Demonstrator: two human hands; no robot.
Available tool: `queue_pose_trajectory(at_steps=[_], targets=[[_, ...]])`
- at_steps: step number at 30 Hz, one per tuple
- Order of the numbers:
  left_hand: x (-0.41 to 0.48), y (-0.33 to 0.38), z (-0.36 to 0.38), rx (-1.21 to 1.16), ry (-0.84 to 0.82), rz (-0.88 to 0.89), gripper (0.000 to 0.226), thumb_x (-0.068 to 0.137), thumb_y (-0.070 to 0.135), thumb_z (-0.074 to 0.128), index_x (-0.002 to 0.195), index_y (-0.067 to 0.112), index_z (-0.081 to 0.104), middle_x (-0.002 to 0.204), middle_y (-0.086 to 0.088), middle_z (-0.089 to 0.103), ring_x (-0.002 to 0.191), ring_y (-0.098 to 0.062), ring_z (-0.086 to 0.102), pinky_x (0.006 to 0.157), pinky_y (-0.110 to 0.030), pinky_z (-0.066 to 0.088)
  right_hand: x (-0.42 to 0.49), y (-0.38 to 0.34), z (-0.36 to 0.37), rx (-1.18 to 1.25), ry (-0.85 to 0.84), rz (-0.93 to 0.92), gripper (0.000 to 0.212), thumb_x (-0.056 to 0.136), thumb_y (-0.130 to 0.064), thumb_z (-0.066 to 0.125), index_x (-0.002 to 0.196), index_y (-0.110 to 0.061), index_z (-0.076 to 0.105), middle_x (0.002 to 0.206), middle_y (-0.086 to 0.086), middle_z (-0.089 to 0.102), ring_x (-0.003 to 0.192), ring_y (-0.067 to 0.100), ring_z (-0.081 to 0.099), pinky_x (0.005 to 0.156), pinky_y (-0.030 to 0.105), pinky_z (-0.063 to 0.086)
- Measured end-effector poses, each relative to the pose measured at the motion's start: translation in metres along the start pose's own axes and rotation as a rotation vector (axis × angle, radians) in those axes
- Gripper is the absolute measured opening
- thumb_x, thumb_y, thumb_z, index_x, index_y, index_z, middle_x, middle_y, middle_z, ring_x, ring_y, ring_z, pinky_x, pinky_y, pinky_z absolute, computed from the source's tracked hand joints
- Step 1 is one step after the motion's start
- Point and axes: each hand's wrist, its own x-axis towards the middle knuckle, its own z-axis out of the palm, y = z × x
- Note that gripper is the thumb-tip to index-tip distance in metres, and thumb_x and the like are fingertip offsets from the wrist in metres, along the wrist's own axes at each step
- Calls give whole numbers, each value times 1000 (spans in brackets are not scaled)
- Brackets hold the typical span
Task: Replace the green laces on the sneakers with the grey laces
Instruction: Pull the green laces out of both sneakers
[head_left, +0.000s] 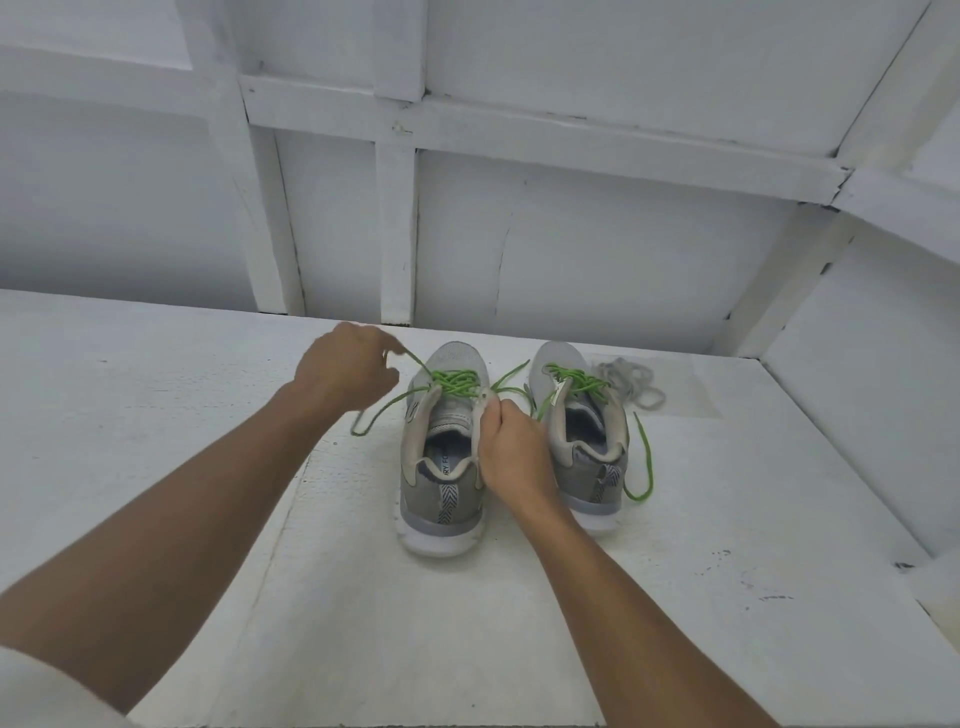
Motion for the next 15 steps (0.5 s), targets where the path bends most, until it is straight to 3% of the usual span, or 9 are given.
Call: queue_pose_trajectory(at_steps=[3, 6, 9, 11, 15], targets=[[-2, -2, 6, 95, -163, -23, 51, 82, 50, 69, 126, 26, 62, 127, -6, 57, 118, -25, 52, 99, -41, 45, 0, -1, -1, -16, -1, -5, 47, 105, -36, 23, 94, -6, 58, 97, 13, 63, 79, 21, 45, 68, 28, 29], [-5, 5, 5, 62, -64, -13, 38, 88, 42, 64, 121, 22, 64, 131, -12, 48, 119, -30, 48, 100, -40, 43, 0, -1, -1, -23, -4, -11, 46, 105, -36, 23, 92, -8, 58, 94, 10, 62, 80, 23, 48, 68, 28, 30], [-13, 21, 6, -136, 85, -28, 29, 97, 35, 50, 107, 12, 64, 112, -14, 58, 102, -31, 55, 84, -36, 44, 1, -1, -2, -38, -15, -20, 48, 105, -36, 22, 96, -6, 59, 97, 12, 63, 81, 22, 48, 69, 28, 30], [-20, 29, 12, -208, 42, -56, 35, 98, 41, 45, 102, 9, 59, 98, -11, 61, 90, -29, 56, 73, -34, 43, 2, -2, -4, -66, -48, -24, 50, 105, -38, 20, 100, -7, 59, 101, 12, 64, 81, 21, 46, 70, 29, 31], [-32, 30, 35, -261, 6, -94, 38, 94, 52, 48, 96, 15, 56, 92, -4, 61, 83, -23, 58, 65, -32, 43, 5, -5, -12, -112, -118, -43, 49, 104, -43, 21, 97, -13, 59, 97, 10, 64, 92, 29, 58, 72, 34, 40]])
